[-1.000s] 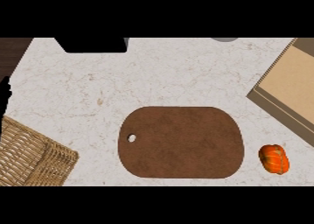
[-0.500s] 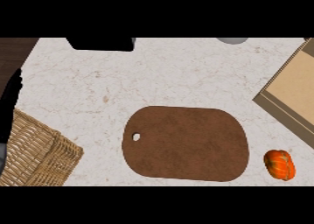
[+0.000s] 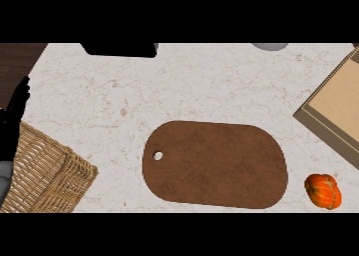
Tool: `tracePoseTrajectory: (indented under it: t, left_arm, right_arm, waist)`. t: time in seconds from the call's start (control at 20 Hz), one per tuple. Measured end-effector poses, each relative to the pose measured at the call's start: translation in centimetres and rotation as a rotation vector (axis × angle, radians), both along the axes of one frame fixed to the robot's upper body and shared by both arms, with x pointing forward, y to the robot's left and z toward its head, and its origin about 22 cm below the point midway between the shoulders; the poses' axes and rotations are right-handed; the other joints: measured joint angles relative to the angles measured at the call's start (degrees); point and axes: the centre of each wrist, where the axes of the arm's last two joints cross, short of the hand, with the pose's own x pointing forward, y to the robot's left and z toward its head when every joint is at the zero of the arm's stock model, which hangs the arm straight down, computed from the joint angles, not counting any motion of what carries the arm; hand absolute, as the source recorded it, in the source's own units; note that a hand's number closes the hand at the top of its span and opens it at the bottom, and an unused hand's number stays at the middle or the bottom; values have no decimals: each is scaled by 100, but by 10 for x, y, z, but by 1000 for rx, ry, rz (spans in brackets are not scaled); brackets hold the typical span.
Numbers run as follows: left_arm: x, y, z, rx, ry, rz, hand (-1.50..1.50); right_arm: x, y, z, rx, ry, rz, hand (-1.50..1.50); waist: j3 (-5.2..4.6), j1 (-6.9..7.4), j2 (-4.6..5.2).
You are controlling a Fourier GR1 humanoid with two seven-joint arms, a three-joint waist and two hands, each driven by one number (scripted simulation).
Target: Pick the tomato from the cutting board and place it in the cardboard box
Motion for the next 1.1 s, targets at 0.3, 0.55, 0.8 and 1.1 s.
tracePoseTrajectory:
  t: [0.3,0.55,0.8,1.1]
  left_arm:
    - [2,-2,1,1,-3,-10,0]
    - [3,-3,1,1,-12,-19,0]
    - [3,-3,3,-4,-4,-21,0]
    - [1,-1,3,-10,-6,-17,0]
  right_arm:
    - [24,31,-20,-26,36,-49,150]
    - [31,44,-44,28,135,-93,-150]
    - [35,56,-58,89,171,-85,-150]
    - [37,56,-54,188,53,-66,-150]
  waist:
    - [8,50,27]
    - [22,77,55]
    - [27,85,70]
    - [26,65,68]
